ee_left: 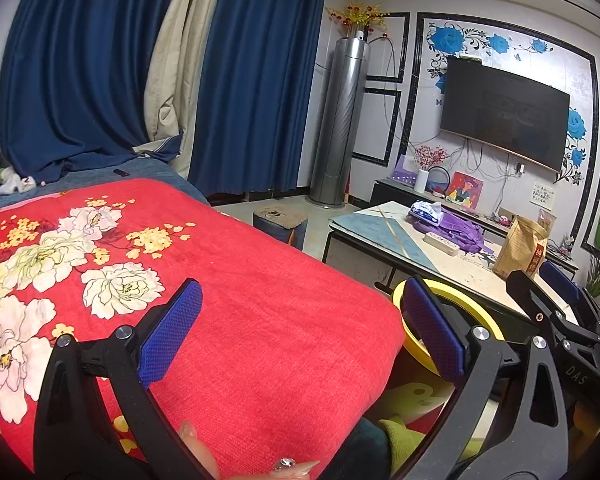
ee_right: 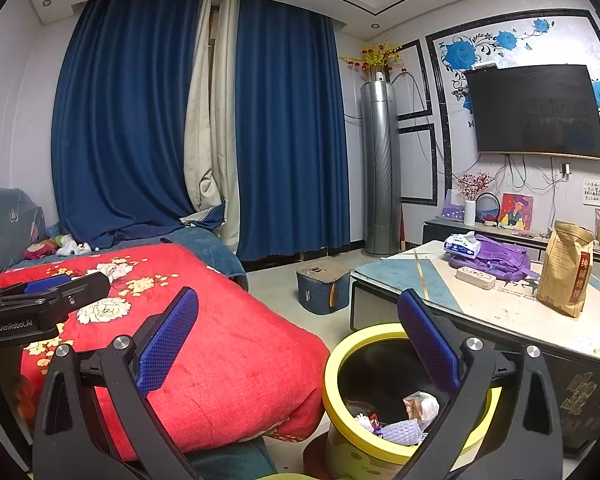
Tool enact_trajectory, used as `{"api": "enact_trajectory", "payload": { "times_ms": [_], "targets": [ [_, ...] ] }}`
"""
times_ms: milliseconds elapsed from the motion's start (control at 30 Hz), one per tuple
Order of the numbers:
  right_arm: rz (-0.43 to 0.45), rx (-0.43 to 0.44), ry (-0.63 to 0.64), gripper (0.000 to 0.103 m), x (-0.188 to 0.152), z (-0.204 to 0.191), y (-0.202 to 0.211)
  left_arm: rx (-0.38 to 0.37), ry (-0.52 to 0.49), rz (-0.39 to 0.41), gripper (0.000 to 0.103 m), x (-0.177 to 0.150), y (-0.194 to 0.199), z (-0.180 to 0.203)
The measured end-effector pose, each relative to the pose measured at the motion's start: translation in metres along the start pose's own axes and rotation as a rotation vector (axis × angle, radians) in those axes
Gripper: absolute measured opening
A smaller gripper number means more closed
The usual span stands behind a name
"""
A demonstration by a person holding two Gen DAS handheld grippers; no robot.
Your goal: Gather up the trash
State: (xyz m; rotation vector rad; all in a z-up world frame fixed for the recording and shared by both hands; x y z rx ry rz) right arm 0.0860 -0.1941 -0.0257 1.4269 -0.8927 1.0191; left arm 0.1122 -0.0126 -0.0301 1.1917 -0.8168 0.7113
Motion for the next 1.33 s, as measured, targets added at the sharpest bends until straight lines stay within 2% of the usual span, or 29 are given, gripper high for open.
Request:
{"api": "enact_trajectory", "payload": {
  "times_ms": [533,733,1067,1167,1233,1300,1333],
  "targets": [
    [-0.009,0.002,0.002,0.097,0.0,-0.002,-0.002,0.005,0.001,-0.016,0.092,-0.001,-0.003,0.001],
    [-0.007,0.001,0.006,0.097,-0.001,-0.003,-0.002,-0.014,0.006,0.0,0.092,-0.003,-0.003,0.002],
    [-0.008,-0.02,0.019,0.097,0.002,-0.003,-0.007,0.008,0.026,0.009,0.092,-0.001,-0.001,-0.004],
    [-0.018,-0.008,0.039,0.097,0.006,-0.011,-0.014,0.037,0.079,-0.018,0.092,0.002,-0.001,-0.02],
    [-0.039,0.047,0.057,0.097,0.013,-0.027,-0.024,0.071,0.127,-0.033,0.092,0.004,0.001,-0.039],
    [-0.076,0.116,0.079,0.097,0.02,-0.054,-0.038,0.141,0.23,-0.067,0.092,0.007,0.009,-0.085],
    [-0.115,0.177,0.096,0.097,0.024,-0.082,-0.051,0.224,0.281,-0.071,0.093,0.008,0.018,-0.117]
  ]
}}
Point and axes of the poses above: each gripper's, at about its wrist camera, not at the fingertips, and y roughly against the way its jaws point, z to its right, x to its top, the point moved 5 cm from there along -y, roughly the way its jaws point, and after that the axes turned 10 degrees about -z, right-handed, at the moved point
